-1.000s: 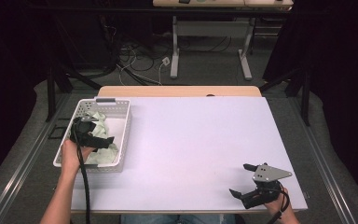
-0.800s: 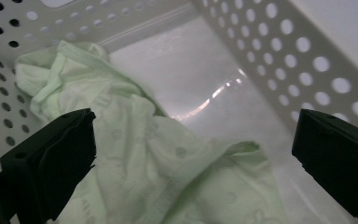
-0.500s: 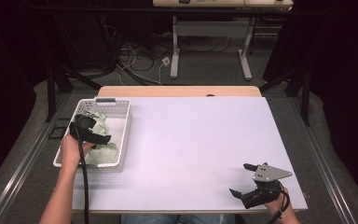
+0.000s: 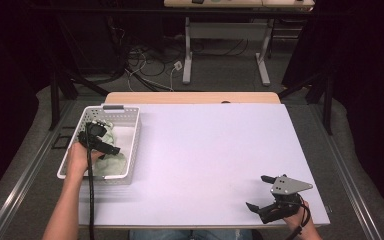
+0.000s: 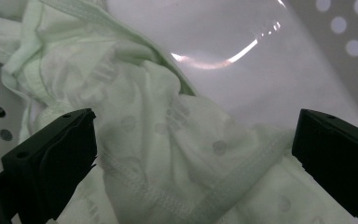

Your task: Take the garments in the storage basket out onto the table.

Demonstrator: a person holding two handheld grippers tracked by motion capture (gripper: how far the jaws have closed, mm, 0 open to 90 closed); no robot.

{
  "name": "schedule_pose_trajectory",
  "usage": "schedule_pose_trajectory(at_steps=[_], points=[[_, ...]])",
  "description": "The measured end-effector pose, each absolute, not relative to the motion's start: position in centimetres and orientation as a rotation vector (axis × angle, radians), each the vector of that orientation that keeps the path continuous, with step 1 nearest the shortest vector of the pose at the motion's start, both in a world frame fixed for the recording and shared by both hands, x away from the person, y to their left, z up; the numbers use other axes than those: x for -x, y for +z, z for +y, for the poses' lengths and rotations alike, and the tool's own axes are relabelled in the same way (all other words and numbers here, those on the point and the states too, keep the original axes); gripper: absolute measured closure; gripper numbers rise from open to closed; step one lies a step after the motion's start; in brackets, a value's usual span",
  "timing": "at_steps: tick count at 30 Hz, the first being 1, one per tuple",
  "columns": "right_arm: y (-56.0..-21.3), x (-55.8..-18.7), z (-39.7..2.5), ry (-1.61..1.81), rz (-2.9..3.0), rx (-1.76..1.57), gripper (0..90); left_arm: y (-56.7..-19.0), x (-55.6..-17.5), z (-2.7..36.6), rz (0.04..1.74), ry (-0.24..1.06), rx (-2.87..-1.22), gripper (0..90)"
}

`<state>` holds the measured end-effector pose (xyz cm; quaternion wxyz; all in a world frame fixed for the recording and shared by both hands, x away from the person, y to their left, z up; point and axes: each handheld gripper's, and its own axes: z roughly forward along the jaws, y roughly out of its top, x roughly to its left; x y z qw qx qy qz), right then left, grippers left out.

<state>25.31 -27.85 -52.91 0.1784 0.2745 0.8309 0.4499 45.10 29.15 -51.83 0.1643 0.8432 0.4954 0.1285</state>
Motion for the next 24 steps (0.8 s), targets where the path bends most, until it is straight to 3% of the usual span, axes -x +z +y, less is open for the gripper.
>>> schedule_pose_trajectory(at_steps=[7, 13, 19, 24], points=[[-52.9, -25.3, -27.8, 1.275, 2.353, -0.772, 0.1, -52.6, -45.6, 29.0, 1.436, 0.314, -2.457, 0.7], [-52.9, -25.3, -27.8, 1.269, 2.358, -0.766, 0.1, -53.1, -45.8, 29.1, 1.469, 0.313, -2.484, 9.3], [-52.9, -25.3, -27.8, 1.275, 2.349, -0.756, 0.1, -53.2, -45.8, 29.3, 1.458, 0.301, -2.468, 27.2], [-52.9, -25.2, -27.8, 1.273, 2.348, -0.755, 0.1, -52.9, -45.5, 29.4, 1.428, 0.330, -2.461, 51.6]])
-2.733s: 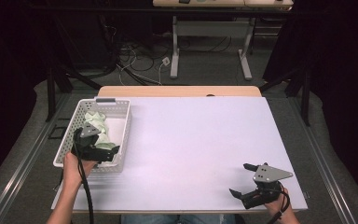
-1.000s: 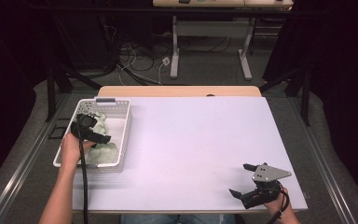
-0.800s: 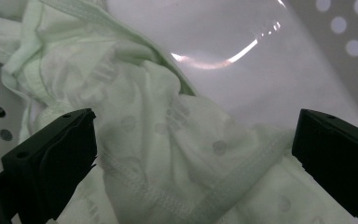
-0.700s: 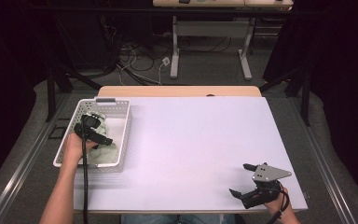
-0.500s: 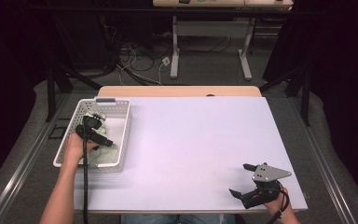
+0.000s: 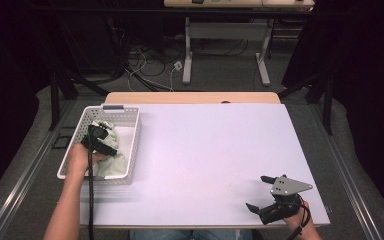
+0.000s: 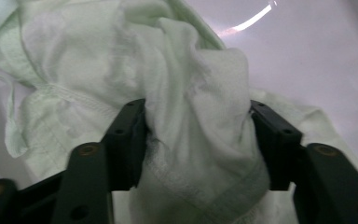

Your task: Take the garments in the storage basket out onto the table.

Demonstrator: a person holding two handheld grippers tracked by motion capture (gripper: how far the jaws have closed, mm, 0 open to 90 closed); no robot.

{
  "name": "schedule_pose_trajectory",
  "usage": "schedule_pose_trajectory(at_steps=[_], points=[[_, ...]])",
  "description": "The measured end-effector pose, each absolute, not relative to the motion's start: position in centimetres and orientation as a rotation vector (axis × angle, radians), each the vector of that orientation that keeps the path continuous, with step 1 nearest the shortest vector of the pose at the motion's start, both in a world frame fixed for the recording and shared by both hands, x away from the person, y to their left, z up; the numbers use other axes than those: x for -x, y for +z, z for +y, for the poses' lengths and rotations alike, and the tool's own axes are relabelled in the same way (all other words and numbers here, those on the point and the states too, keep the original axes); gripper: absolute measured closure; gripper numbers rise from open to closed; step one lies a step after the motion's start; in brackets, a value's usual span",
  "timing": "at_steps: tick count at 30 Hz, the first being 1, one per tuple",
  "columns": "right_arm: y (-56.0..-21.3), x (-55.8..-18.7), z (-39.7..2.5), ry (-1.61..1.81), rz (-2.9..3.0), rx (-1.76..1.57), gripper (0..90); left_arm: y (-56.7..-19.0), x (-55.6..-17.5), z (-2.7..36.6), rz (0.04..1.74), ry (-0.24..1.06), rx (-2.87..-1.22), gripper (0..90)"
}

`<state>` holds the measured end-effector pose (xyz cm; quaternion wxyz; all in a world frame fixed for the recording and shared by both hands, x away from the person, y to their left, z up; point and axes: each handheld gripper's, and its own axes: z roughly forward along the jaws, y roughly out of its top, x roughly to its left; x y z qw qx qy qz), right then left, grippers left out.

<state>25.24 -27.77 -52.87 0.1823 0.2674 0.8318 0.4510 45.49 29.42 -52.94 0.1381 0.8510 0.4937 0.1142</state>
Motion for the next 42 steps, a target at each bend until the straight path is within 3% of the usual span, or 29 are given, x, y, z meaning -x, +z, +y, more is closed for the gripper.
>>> schedule_pose_trajectory(at_steps=[3, 7, 25, 42], points=[[-52.9, -25.3, -27.8, 1.272, 2.355, -0.761, 0.1, -52.8, -45.4, 29.2, 1.417, 0.361, -2.480, 63.0], [-52.9, -25.3, -27.8, 1.274, 2.350, -0.761, 0.1, -52.6, -45.2, 28.7, 1.421, 0.453, -2.511, 70.2], [-52.9, -25.3, -27.8, 1.270, 2.348, -0.761, 0.1, -49.4, -42.8, 29.0, 1.322, 0.685, -2.323, 70.9], [-52.9, -25.3, -27.7, 1.256, 2.344, -0.762, 0.2, -47.3, -41.0, 28.9, 1.232, 0.786, -2.215, 70.9]])
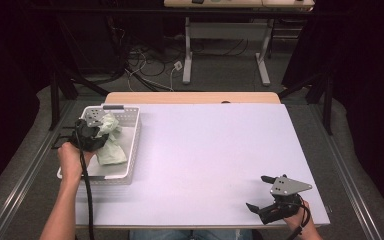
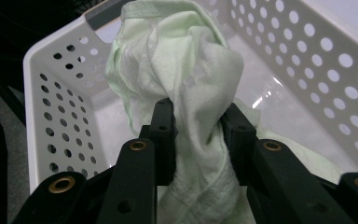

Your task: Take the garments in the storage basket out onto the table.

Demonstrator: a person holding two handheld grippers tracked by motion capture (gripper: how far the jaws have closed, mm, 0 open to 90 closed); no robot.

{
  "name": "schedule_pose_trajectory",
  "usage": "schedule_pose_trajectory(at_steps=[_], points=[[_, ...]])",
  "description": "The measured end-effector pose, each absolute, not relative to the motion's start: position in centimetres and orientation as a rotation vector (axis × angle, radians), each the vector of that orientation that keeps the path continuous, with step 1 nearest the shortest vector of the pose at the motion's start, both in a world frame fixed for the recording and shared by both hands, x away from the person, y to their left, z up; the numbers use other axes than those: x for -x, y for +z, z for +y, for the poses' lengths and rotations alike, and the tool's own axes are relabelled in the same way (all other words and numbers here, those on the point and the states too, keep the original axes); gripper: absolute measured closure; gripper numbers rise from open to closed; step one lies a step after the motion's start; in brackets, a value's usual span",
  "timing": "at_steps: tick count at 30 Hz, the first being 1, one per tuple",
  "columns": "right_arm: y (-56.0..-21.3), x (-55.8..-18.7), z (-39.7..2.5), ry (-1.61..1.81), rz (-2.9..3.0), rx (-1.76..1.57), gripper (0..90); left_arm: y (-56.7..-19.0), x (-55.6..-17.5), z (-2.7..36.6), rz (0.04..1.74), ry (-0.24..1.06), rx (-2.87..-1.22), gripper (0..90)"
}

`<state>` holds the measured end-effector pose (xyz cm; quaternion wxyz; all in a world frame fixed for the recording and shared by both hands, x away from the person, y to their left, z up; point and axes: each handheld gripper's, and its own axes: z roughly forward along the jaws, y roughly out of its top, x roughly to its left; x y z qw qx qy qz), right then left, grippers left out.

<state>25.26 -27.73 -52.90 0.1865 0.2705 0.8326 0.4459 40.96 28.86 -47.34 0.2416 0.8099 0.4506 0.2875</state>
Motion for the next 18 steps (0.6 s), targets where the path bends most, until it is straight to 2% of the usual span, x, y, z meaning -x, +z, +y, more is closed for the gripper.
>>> schedule_pose_trajectory(at_steps=[18], points=[[-52.9, -25.2, -27.7, 1.227, 2.350, -0.759, 0.5, -46.1, -39.6, 27.9, 1.154, 0.861, -2.154, 70.8]])
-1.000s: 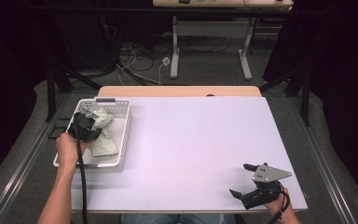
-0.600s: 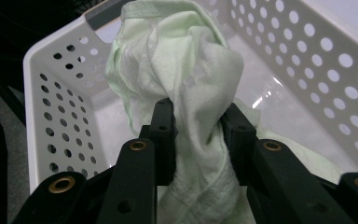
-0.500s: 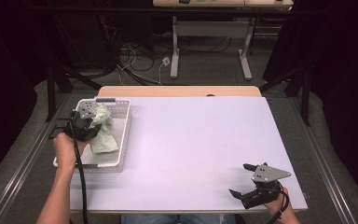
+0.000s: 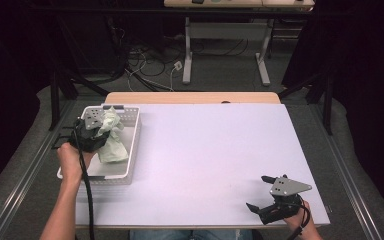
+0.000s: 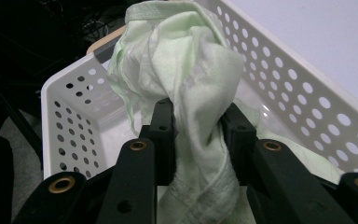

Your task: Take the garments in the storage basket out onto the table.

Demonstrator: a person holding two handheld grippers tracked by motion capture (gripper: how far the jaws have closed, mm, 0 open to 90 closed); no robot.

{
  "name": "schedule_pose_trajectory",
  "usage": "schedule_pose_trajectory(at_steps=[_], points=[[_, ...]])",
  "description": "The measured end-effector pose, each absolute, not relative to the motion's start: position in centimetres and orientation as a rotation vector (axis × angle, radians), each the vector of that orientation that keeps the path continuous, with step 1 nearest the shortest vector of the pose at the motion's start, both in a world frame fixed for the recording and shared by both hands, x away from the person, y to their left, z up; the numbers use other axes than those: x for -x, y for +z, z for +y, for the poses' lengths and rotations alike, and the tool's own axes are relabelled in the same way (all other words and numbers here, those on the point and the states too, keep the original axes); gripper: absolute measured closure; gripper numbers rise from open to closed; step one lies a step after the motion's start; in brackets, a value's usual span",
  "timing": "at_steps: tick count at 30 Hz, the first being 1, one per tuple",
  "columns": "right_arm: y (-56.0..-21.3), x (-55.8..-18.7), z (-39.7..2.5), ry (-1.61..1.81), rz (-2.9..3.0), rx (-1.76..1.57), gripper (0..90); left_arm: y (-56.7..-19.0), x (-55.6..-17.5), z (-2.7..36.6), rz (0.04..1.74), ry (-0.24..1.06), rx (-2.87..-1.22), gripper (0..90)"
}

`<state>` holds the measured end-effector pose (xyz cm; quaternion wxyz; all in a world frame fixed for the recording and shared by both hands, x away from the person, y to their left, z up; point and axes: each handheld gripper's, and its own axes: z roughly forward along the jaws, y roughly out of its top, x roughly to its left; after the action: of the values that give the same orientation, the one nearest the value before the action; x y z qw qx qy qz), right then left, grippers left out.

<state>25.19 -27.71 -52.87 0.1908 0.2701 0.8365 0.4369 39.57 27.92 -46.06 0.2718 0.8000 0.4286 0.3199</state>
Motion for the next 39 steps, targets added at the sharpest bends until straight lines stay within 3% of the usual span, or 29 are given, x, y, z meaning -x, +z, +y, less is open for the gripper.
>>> schedule_pose_trajectory(at_steps=[15, 39], points=[[-52.9, -25.2, -27.7, 1.211, 2.356, -0.754, 0.7, -44.8, -38.4, 27.0, 1.080, 0.899, -2.118, 70.8], [-53.0, -25.1, -27.6, 1.210, 2.353, -0.757, 1.0, -43.3, -37.0, 24.9, 0.973, 0.843, -2.078, 70.8]])
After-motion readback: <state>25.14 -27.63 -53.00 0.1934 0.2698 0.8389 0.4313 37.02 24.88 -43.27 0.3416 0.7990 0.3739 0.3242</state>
